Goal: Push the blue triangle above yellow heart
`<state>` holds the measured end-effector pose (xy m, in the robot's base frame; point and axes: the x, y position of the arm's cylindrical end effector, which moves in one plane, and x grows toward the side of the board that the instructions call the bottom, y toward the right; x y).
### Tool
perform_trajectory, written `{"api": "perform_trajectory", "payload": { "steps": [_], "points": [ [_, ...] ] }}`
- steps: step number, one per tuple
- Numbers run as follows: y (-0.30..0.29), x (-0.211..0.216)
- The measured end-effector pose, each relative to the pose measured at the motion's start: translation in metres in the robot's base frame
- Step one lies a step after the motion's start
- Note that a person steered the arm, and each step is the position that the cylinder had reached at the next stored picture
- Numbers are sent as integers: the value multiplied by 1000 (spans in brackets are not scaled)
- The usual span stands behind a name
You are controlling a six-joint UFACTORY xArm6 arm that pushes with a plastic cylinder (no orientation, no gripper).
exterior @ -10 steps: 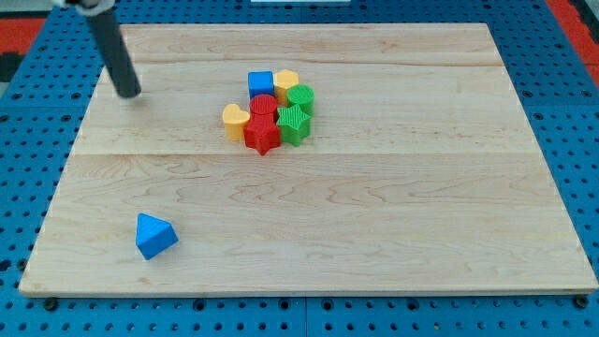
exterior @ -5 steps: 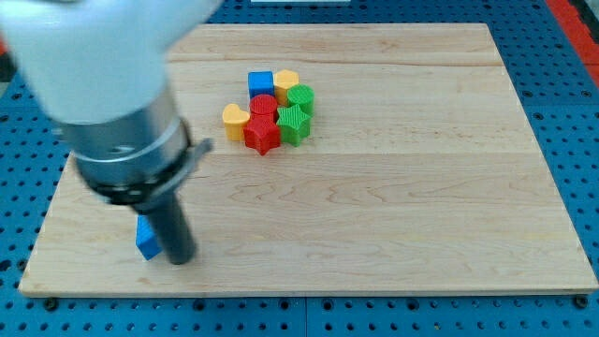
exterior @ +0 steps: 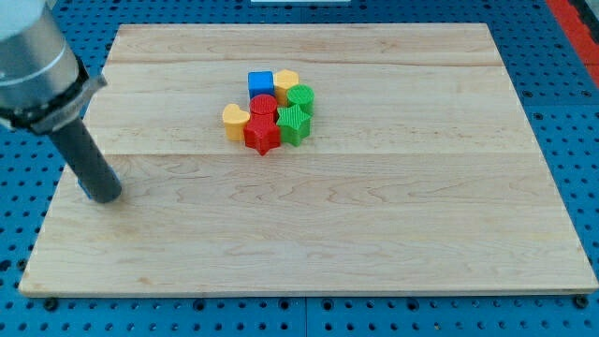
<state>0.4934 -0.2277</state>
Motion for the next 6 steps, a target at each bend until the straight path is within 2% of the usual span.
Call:
{"api": "perform_trajectory", "payload": {
  "steps": [1, 2, 3, 5, 6],
  "points": [
    [6, -10],
    [-20, 17],
    [-63, -6],
    [23, -33],
    [43, -54]
  ]
}}
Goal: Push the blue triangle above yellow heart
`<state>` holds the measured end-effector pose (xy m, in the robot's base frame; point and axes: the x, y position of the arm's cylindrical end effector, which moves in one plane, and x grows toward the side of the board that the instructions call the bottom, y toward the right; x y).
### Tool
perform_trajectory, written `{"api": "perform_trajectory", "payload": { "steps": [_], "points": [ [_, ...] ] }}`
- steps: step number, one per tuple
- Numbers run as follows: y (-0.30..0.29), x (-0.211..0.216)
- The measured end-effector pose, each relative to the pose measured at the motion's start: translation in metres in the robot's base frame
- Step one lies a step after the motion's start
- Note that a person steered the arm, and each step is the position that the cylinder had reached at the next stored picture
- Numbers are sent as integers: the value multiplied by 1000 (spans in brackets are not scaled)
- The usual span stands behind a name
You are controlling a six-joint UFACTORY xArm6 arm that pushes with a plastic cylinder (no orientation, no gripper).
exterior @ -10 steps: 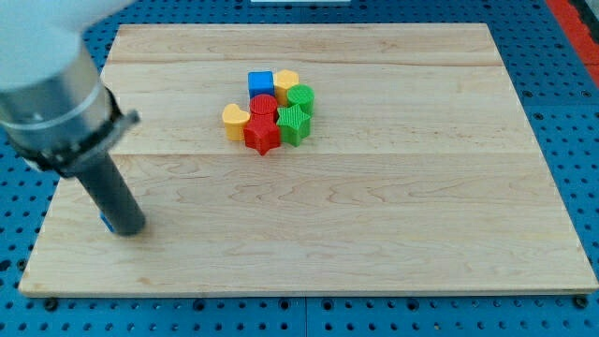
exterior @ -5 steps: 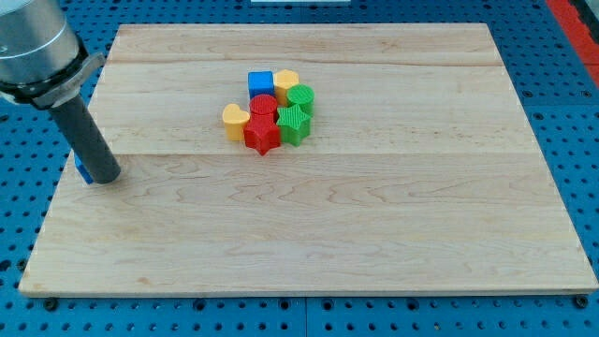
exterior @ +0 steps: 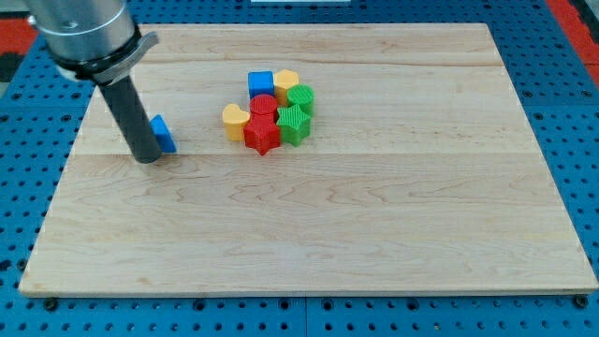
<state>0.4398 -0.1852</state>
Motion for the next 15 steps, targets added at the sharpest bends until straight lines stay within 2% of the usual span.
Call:
{"api": "perform_trajectory", "payload": {
  "steps": [1, 2, 3, 4, 8, 9, 10, 11, 12, 14, 15],
  "points": [
    [-34, -30],
    [-23, -38],
    [0, -29],
    [-4, -14],
    [56, -70],
    [59, -67],
    [8, -78],
    [12, -116],
    [54, -120],
    [74, -99],
    [76, -103]
  ]
}}
